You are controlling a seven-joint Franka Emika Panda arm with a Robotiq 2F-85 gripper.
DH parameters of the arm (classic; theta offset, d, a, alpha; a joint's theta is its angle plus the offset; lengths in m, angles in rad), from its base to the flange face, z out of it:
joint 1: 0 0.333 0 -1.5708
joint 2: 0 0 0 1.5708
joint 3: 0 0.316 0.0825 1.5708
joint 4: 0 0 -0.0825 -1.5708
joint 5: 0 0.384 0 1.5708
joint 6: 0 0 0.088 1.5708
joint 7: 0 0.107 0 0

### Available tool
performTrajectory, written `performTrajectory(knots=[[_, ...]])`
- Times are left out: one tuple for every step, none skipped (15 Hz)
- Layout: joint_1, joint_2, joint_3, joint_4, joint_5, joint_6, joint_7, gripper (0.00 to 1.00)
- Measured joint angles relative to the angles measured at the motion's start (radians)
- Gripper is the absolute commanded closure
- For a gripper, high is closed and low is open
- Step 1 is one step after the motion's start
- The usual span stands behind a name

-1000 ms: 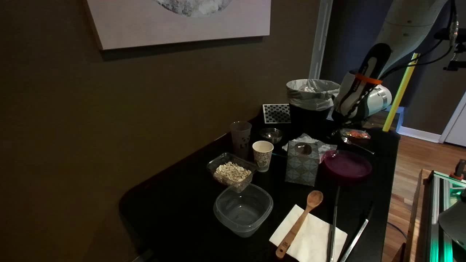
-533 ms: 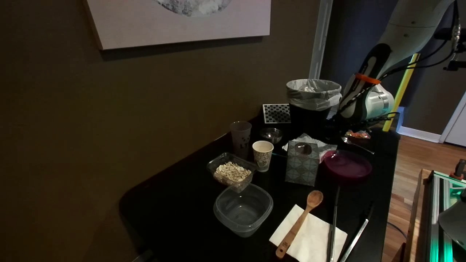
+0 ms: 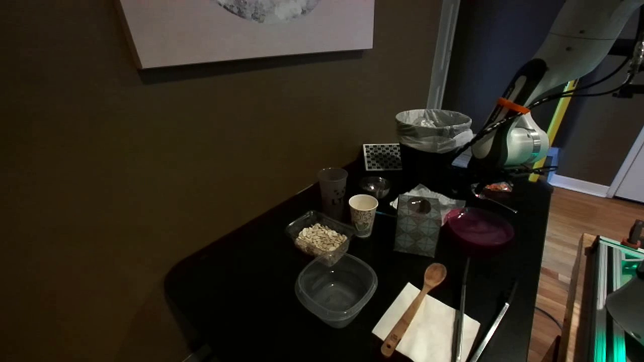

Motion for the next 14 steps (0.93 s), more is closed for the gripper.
performTrajectory(knots=[[-0.012,0.004,0.006,0.002,0.001,0.000,0.001,0.00],[-0.021,0.009,0.011,0.004,0.001,0.000,0.002,0.00],[-0.028,0.015,0.016,0.007,0.001,0.000,0.002,0.01],[-0.035,0.021,0.020,0.010,0.001,0.000,0.003,0.04],[-0.039,0.027,0.024,0.014,0.001,0.000,0.004,0.06],[-0.044,0.034,0.028,0.019,0.001,0.000,0.005,0.06],[-0.047,0.042,0.032,0.025,0.001,0.000,0.006,0.06],[-0.048,0.049,0.033,0.032,0.001,0.000,0.007,0.07],[-0.050,0.056,0.035,0.040,0.001,0.000,0.007,0.12],[-0.050,0.063,0.037,0.048,0.001,0.000,0.008,0.18],[-0.050,0.070,0.039,0.056,0.001,0.000,0.008,0.36],[-0.051,0.078,0.040,0.064,0.001,0.000,0.009,0.43],[-0.051,0.084,0.041,0.071,0.001,0.000,0.011,0.44],[-0.052,0.091,0.043,0.077,0.001,0.000,0.012,0.51]])
